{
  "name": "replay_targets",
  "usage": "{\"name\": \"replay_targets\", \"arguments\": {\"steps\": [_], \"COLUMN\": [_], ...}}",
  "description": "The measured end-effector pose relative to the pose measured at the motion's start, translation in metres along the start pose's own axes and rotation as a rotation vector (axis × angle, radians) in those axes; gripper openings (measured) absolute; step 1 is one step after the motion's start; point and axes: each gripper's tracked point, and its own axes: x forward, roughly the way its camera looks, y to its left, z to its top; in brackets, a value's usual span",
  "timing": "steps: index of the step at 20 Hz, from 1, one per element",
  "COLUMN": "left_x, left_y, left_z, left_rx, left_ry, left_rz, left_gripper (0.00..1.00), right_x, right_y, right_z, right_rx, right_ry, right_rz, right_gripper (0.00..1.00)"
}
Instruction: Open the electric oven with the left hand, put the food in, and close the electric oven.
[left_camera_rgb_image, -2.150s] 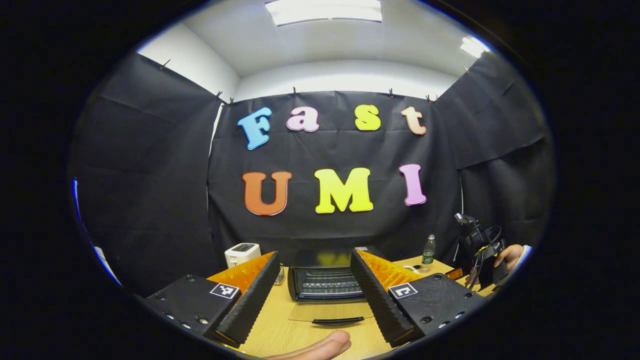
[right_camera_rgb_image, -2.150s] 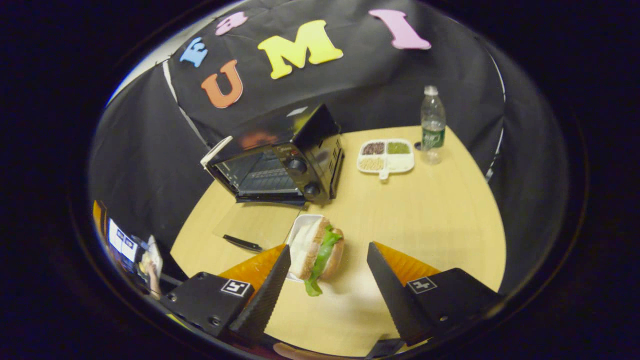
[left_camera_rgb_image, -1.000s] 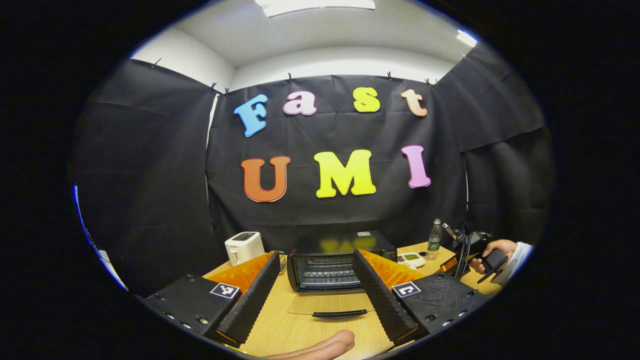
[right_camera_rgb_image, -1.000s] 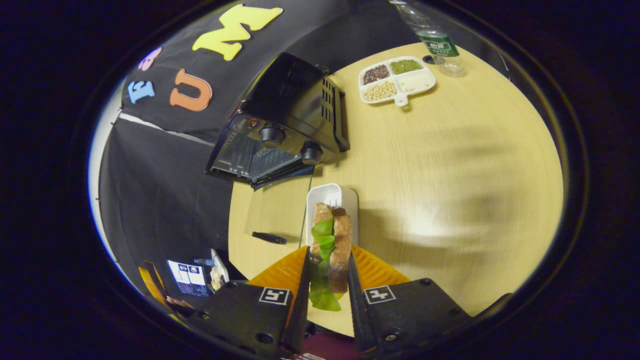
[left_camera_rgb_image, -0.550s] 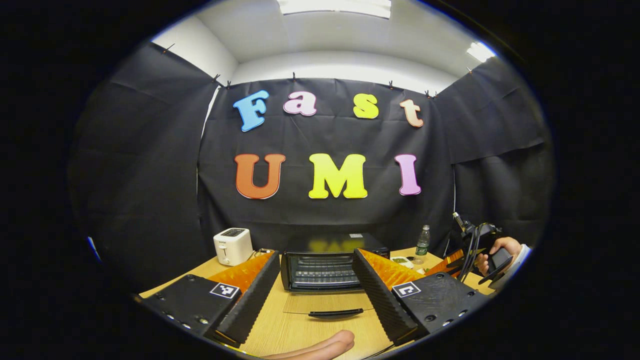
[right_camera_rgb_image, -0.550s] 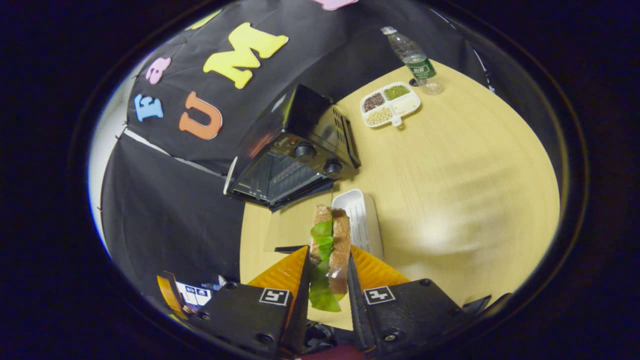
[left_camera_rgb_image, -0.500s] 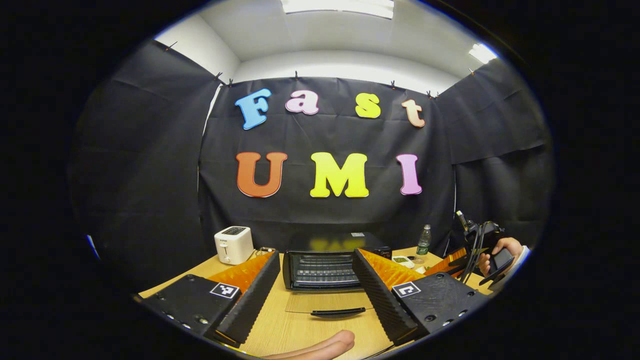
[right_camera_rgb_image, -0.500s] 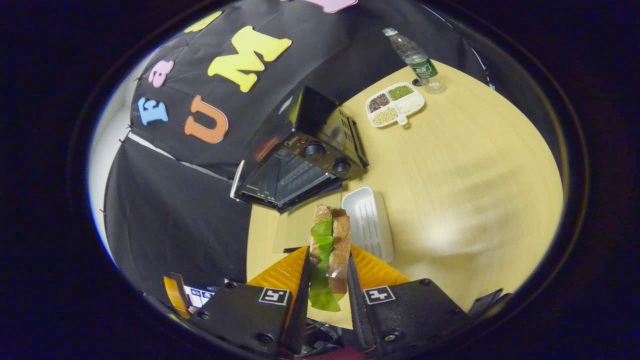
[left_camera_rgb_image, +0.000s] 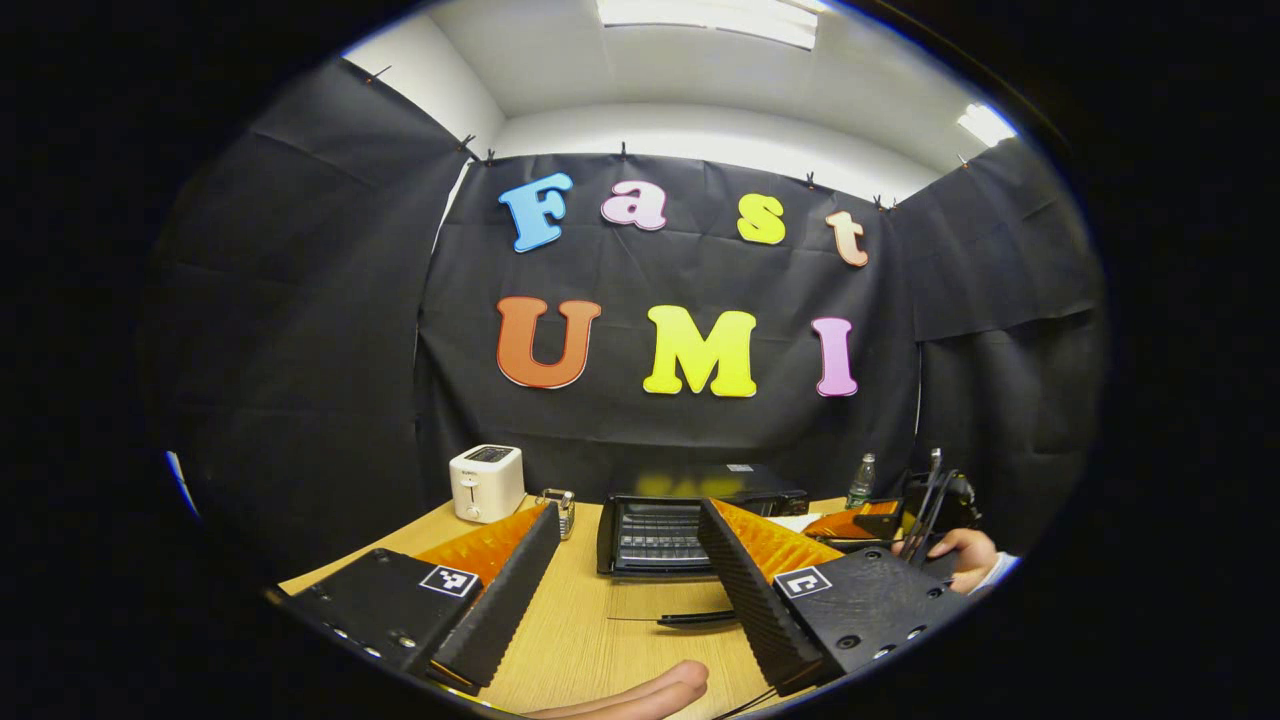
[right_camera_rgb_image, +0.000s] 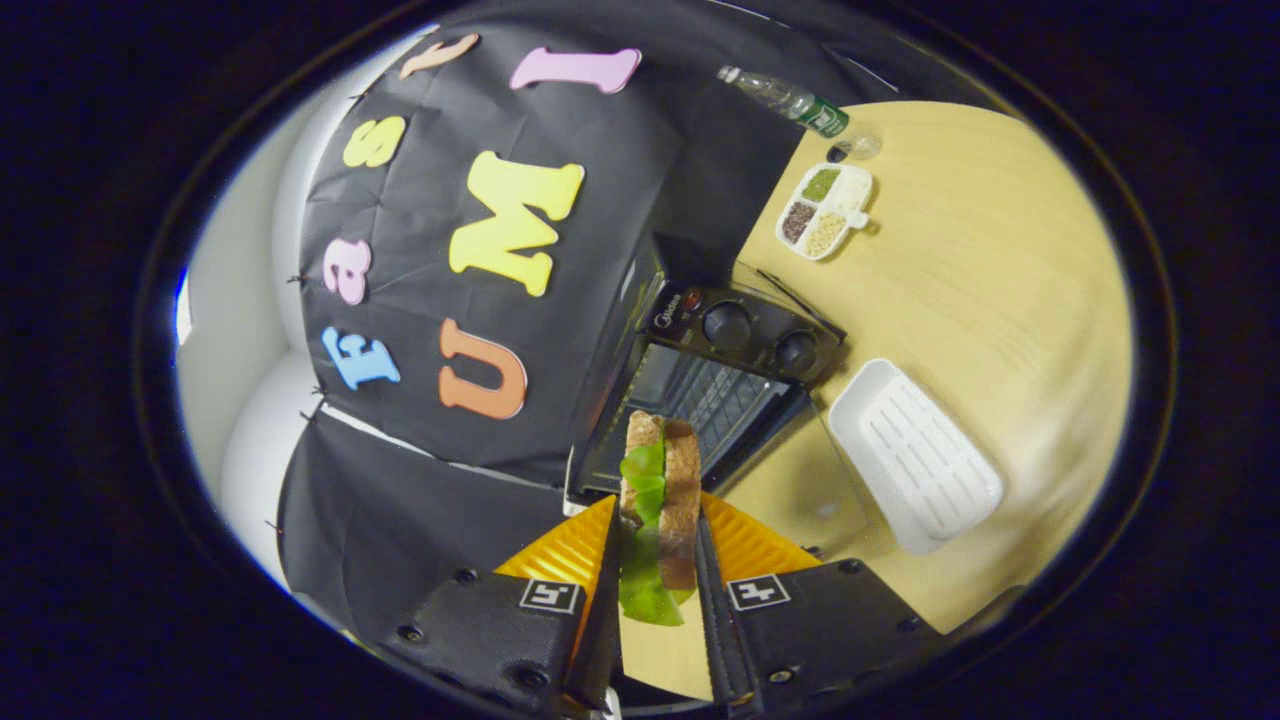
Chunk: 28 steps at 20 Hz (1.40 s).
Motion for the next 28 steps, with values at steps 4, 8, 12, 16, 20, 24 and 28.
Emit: {"name": "replay_targets", "arguments": {"steps": [4,8,12,16,20,24,28], "left_x": [-0.004,-0.014,-0.016,-0.016,-0.014,-0.007,-0.009], "left_y": [0.016,0.026,0.024,0.031,0.028,0.033,0.033], "left_z": [-0.005,-0.001,-0.008,-0.012,-0.023,-0.037,-0.041], "left_rx": [0.029,0.036,0.011,0.023,-0.023,-0.046,-0.056], "left_ry": [0.016,0.004,0.021,0.027,0.044,0.086,0.098], "left_rz": [0.027,0.027,-0.011,-0.016,-0.051,-0.047,-0.045], "left_gripper": [0.92,0.92,0.92,0.92,0.92,0.92,0.92], "right_x": [0.061,0.121,0.168,0.197,0.214,0.220,0.220], "right_y": [-0.003,-0.005,-0.013,-0.023,-0.037,-0.044,-0.040], "right_z": [-0.017,-0.001,0.023,0.028,0.012,0.012,0.009], "right_rx": [0.102,0.138,0.100,0.089,0.051,-0.050,-0.119], "right_ry": [-0.031,-0.162,-0.307,-0.381,-0.373,-0.398,-0.448], "right_rz": [0.014,0.037,0.014,-0.026,-0.088,-0.128,-0.139], "right_gripper": [0.40,0.40,0.40,0.40,0.41,0.45,0.51]}}
